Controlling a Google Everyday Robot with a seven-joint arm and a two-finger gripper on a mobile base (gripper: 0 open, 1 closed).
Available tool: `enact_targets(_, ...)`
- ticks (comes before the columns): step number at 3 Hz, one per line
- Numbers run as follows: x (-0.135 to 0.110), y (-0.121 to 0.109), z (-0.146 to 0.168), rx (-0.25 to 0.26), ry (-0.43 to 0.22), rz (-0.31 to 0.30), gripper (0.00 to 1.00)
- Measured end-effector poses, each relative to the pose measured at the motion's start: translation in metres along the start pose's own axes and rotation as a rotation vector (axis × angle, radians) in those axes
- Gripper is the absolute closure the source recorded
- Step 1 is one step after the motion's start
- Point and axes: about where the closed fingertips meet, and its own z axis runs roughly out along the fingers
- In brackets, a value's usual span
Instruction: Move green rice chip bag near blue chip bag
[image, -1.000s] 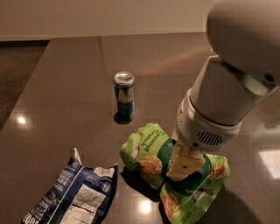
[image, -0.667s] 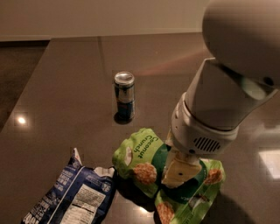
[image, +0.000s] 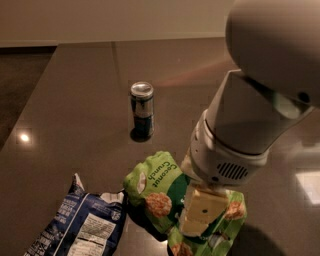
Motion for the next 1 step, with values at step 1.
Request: enact_targets(1,-0.0022,0.0002,-0.0019,0.008,-0.002,-0.004,0.0)
